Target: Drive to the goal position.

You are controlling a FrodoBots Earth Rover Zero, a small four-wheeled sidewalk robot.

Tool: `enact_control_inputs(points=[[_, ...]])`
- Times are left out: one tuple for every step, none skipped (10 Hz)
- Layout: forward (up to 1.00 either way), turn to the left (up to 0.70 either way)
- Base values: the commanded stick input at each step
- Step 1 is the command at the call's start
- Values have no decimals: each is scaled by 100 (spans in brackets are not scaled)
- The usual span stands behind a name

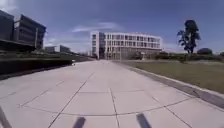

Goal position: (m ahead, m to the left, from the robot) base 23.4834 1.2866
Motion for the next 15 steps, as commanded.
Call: enact_control_inputs(points=[[70,0],[70,0],[70,0],[70,0],[70,0],[70,0],[70,0],[70,0],[70,0],[70,0],[70,0],[70,0],[70,0],[70,0],[70,0]])
